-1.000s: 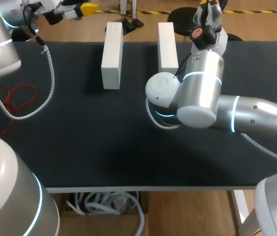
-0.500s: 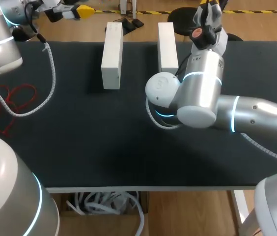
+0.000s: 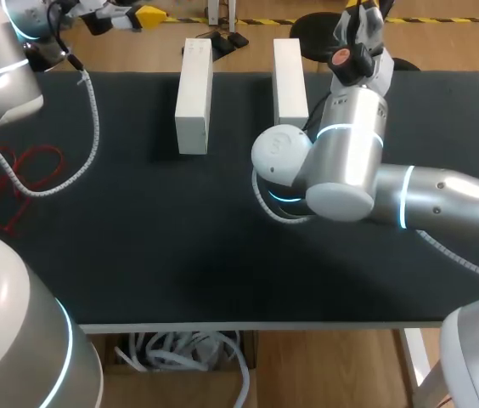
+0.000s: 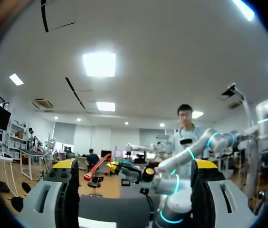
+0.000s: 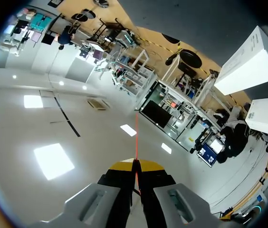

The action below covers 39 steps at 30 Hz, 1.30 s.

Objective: Grab the tape and strap the tape.

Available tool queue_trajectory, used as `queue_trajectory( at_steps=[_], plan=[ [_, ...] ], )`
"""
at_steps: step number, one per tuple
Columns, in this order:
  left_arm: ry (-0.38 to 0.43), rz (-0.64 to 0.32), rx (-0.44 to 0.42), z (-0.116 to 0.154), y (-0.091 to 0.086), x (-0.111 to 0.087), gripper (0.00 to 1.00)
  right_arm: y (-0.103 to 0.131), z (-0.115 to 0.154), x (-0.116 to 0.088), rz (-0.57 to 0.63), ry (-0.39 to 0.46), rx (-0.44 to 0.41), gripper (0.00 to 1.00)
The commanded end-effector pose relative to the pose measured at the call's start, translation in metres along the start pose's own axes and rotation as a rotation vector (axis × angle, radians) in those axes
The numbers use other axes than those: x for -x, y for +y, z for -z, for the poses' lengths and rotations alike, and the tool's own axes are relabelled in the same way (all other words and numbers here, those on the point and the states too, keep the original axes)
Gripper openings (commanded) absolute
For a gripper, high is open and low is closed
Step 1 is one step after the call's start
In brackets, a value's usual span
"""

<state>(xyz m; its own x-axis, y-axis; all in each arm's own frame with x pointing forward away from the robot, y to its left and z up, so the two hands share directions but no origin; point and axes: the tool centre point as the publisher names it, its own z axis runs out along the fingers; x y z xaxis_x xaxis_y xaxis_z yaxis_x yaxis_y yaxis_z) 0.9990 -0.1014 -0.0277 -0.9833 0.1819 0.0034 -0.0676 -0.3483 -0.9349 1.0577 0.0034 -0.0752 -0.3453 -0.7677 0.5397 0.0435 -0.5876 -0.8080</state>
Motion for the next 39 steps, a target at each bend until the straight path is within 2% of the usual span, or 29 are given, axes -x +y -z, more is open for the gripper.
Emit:
queue_trajectory(
  at_steps=[1, 5, 6, 7, 8, 15, 29, 39],
  plan=[
    [0.007, 0.002, 0.0, 0.001, 0.001, 0.002, 0.41, -0.001, 0.0, -0.001, 0.002, -0.002, 0.005, 0.0],
    [0.009, 0.003, -0.001, 0.0, 0.002, 0.003, 0.41, -0.001, 0.0, -0.001, 0.002, -0.002, 0.005, 0.0],
    [0.009, 0.003, -0.001, 0.0, 0.002, 0.003, 0.38, -0.001, 0.0, -0.001, 0.002, -0.002, 0.005, 0.0],
    [0.01, 0.003, 0.0, -0.001, 0.002, 0.003, 0.26, -0.001, 0.0, -0.001, 0.002, -0.002, 0.005, 0.0],
    [0.011, 0.004, 0.0, -0.001, 0.002, 0.003, 0.24, -0.001, 0.0, -0.001, 0.002, -0.002, 0.005, 0.0],
    [0.014, 0.006, -0.001, -0.003, 0.003, 0.005, 0.43, -0.001, 0.0, -0.001, 0.002, -0.002, 0.005, 0.0],
    [0.009, 0.003, 0.004, -0.001, 0.003, 0.011, 0.43, -0.001, 0.0, -0.001, 0.002, -0.002, 0.005, 0.0],
    [-0.018, -0.015, 0.023, 0.015, -0.001, 0.021, 0.41, -0.001, 0.0, -0.001, 0.002, -0.002, 0.005, 0.0]
  ],
)
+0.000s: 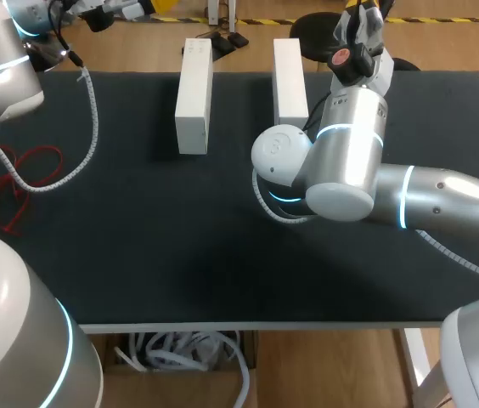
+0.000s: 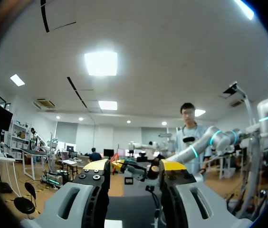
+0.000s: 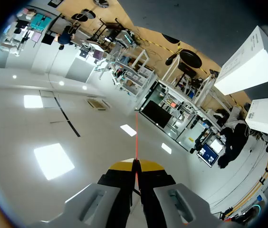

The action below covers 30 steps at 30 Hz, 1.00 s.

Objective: Grab the tape and strap the tape.

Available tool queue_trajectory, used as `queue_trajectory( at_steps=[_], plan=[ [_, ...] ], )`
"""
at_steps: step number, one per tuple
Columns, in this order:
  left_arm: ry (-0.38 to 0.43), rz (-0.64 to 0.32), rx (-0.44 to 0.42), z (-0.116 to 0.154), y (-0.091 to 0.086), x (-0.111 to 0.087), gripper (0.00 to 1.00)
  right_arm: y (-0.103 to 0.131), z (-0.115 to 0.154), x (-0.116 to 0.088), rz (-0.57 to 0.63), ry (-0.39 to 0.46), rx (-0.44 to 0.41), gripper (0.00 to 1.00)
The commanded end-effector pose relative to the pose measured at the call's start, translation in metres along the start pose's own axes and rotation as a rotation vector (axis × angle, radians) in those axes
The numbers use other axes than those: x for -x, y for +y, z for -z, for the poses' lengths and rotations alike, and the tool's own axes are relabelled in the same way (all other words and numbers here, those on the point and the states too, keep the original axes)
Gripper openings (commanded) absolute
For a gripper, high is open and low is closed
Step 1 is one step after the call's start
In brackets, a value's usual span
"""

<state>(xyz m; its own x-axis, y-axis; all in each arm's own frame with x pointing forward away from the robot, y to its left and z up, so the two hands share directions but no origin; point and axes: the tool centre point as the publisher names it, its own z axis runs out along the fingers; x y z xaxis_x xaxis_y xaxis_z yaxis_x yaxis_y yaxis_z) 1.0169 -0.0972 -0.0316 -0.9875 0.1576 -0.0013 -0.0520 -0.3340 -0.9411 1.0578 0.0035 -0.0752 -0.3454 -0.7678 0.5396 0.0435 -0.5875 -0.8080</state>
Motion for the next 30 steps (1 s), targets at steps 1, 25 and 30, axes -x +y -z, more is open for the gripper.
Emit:
queue_trajectory(
  at_steps=[1, 25, 30],
  plan=[
    [0.003, -0.003, 0.006, 0.007, -0.002, 0.005, 0.41, -0.001, 0.0, -0.001, 0.002, -0.002, 0.005, 0.0],
    [-0.027, 0.009, -0.006, 0.018, 0.011, 0.021, 0.42, -0.001, 0.0, -0.001, 0.002, -0.002, 0.005, 0.0],
    [-0.024, 0.018, 0.001, 0.021, 0.012, 0.022, 0.4, -0.001, 0.0, -0.001, 0.002, -0.002, 0.005, 0.0]
  ],
)
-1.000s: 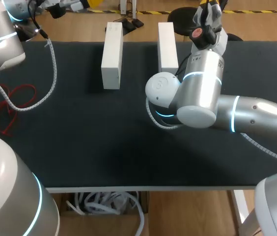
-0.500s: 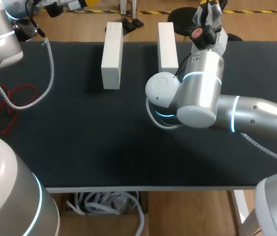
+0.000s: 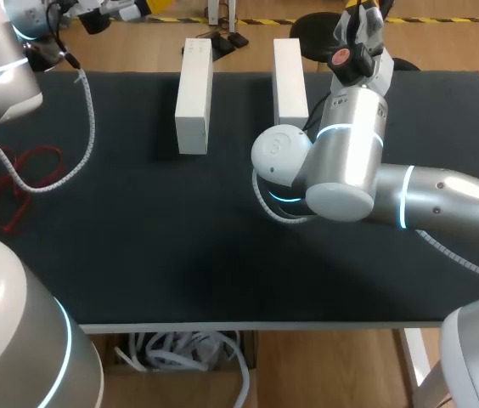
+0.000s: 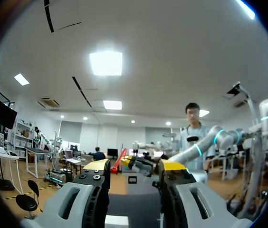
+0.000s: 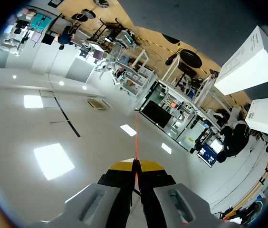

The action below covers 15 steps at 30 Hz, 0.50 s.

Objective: Grab the tape and strap the tape.

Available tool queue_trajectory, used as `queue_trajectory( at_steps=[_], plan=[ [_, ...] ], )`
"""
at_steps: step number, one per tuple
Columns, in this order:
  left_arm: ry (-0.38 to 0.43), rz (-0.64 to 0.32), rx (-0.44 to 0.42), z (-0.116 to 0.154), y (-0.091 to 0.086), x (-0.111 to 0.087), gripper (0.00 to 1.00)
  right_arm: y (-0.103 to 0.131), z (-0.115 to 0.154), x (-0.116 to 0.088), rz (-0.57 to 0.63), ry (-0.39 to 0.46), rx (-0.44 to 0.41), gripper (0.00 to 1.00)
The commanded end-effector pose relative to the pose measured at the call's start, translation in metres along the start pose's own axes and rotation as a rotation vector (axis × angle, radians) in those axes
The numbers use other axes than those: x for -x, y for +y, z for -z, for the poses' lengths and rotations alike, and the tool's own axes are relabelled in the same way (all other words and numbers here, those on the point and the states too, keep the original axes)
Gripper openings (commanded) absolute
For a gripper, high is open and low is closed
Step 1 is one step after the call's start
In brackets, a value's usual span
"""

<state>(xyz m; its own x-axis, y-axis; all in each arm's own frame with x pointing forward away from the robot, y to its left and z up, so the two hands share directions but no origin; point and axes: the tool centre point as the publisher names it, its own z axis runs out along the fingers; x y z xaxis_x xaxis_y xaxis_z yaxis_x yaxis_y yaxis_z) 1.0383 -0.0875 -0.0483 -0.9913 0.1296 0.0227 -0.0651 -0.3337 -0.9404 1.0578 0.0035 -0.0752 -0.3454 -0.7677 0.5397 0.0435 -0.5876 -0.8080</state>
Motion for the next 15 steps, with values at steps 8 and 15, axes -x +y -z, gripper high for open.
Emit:
queue_trajectory(
  at_steps=[8, 15],
  plan=[
    [0.021, 0.024, 0.007, 0.0052, 0.0046, 0.0026, 0.4, -0.0014, 0.0, -0.0008, 0.002, -0.002, 0.005, 0.0],
    [0.04, 0.025, -0.001, -0.0036, 0.0089, 0.0095, 0.38, -0.0014, 0.0, -0.0008, 0.002, -0.002, 0.005, 0.0]
  ],
)
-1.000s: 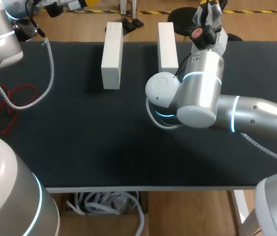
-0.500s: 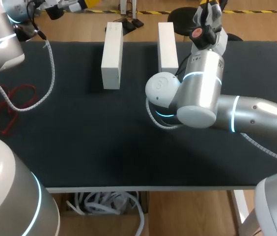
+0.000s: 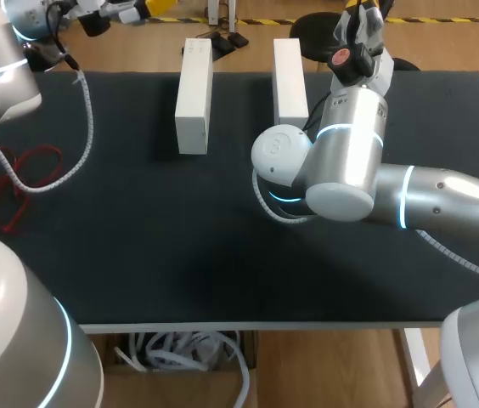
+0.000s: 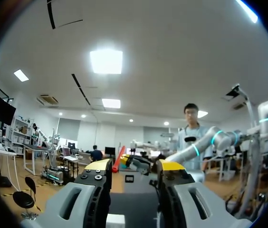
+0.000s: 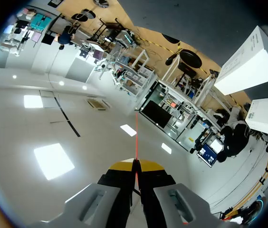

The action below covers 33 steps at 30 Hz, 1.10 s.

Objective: Grab the tape and strap the tape.

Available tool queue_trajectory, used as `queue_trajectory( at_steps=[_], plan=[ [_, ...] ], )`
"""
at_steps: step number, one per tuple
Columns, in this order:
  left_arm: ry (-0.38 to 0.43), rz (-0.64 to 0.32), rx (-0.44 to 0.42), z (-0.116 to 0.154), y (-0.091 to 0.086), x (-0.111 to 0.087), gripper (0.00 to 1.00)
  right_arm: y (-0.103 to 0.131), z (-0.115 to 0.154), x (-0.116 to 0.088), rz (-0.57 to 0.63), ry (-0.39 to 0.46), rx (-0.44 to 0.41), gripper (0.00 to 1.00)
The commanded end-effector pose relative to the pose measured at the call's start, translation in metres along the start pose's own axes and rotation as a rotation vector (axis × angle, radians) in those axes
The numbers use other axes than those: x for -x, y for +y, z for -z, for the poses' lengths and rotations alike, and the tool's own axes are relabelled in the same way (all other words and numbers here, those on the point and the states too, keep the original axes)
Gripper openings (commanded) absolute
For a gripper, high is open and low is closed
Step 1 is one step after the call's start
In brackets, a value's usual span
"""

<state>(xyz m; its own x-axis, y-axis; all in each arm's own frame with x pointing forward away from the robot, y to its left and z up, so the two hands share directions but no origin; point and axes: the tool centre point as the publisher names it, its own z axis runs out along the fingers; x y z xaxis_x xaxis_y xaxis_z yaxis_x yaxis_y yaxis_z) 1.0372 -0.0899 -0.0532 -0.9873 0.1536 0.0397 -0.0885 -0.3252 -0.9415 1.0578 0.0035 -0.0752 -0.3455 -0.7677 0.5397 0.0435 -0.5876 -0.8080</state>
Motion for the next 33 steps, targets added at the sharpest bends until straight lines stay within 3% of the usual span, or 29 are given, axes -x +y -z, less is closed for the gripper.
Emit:
queue_trajectory(
  at_steps=[1, 20, 33],
  plan=[
    [0.027, 0.0, -0.008, -0.0038, 0.0035, 0.011, 0.38, -0.0014, 0.0, -0.0008, 0.002, -0.002, 0.005, 0.0],
    [0.025, 0.004, -0.012, -0.0034, 0.0124, 0.0113, 0.36, -0.0014, 0.0, -0.0008, 0.002, -0.002, 0.005, 0.0],
    [0.012, -0.011, -0.014, 0.0003, 0.0063, 0.011, 0.36, -0.0014, 0.0, -0.0008, 0.002, -0.002, 0.005, 0.0]
  ],
)
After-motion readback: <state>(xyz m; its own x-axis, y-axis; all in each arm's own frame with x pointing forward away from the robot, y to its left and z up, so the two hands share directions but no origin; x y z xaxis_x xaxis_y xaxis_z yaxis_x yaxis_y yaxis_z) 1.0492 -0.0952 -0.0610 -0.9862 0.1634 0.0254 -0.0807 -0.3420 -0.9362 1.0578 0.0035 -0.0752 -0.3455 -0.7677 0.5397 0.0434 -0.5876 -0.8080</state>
